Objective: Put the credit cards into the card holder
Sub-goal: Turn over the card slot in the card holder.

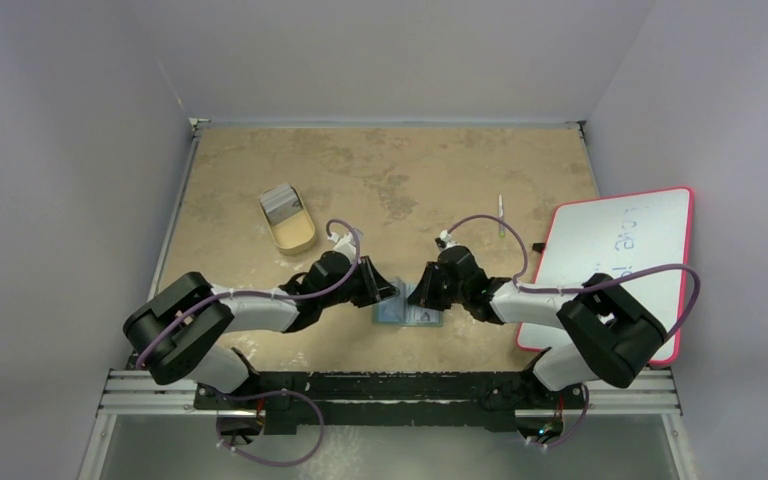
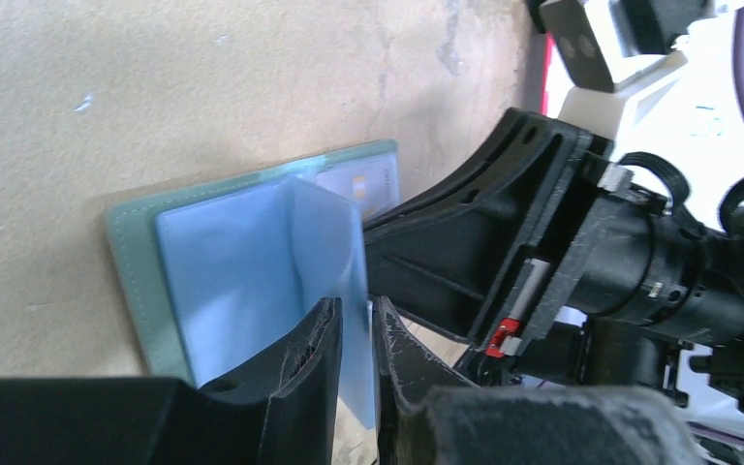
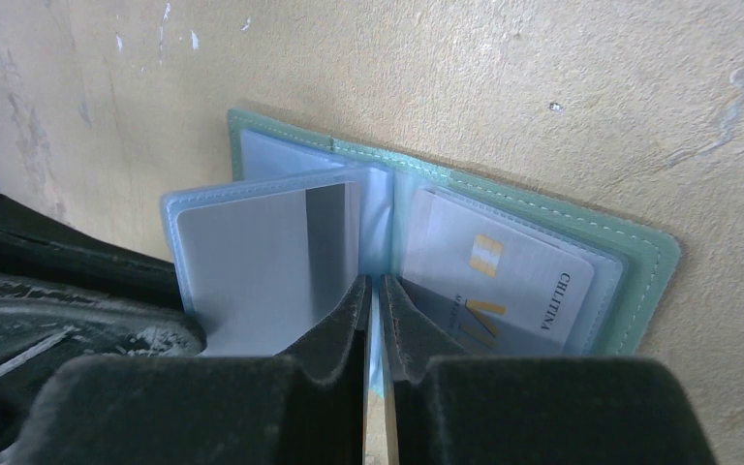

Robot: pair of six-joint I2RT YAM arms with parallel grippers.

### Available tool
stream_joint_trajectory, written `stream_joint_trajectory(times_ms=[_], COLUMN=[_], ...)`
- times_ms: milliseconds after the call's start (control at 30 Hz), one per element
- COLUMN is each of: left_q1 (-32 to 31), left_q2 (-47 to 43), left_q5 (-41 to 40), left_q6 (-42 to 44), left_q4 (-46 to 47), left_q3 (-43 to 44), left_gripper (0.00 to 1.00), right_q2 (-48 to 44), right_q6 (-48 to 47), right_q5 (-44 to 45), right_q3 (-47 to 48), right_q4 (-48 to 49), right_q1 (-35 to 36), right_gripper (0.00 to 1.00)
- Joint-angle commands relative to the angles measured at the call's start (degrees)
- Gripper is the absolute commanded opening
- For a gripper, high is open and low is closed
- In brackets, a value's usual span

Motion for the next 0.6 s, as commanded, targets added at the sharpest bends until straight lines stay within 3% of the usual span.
stream_joint_trajectory(times_ms=[0, 367, 567], left_q1=[-0.2, -0.2, -0.5], left_q2=[-0.7, 0.9, 2.7], left_q5=[1.6, 2.0, 3.2], left_q6=[-1.5, -2.0, -2.3], left_q4=[8.0, 11.4, 12.8], left_q3=[-0.4, -1.1, 0.0], left_gripper=[0.17, 0.16, 0.22], right_q2=[0.3, -0.9, -4.1], right_q6=[-0.3, -0.4, -0.9], right_q5=[0.7, 0.7, 1.9], right_q3=[-1.3, -0.9, 0.4], right_q4=[-1.3, -2.7, -6.5], right_q1=[0.3, 0.3, 0.3], right_gripper=[0.10, 0.10, 0.17])
